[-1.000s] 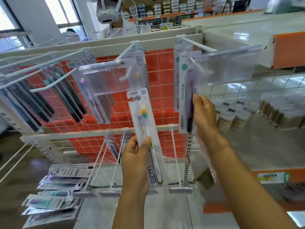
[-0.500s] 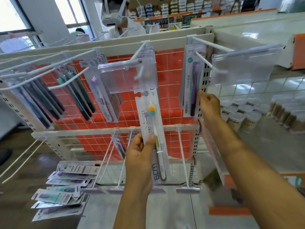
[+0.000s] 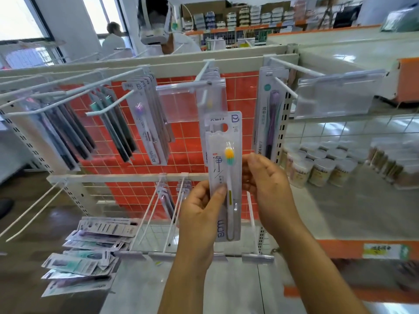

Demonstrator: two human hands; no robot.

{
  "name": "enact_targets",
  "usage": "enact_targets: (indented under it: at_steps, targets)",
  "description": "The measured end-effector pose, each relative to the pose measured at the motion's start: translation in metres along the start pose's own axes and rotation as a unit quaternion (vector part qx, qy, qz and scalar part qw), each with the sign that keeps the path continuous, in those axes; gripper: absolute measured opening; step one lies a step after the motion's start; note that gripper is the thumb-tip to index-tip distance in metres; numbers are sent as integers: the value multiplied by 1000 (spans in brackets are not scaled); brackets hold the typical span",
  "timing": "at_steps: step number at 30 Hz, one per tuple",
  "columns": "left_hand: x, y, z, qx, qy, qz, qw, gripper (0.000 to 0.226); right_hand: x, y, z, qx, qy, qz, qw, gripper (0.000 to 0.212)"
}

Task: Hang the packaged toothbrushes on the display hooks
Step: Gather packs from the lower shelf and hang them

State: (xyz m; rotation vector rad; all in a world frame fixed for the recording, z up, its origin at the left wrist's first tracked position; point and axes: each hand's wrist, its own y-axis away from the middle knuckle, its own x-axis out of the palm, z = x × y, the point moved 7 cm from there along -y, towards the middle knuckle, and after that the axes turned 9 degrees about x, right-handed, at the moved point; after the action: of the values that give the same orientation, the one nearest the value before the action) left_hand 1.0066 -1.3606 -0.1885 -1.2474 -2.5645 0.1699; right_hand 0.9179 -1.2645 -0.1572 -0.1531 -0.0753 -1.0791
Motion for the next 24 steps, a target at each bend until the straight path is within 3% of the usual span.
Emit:
enact_targets:
  at_steps: [8,18,24]
  targets:
    - [-8,8,-15,40,9,-5,999,29,20,19,20,-53,12,83,995,14]
    - [-15,16,-28,47,15,-36,998,17,23,24,18,-62,42,63,995,10]
    - [-21,16,-30,52,2,-50,997,37,22,21,29,-78,14,43,996,11]
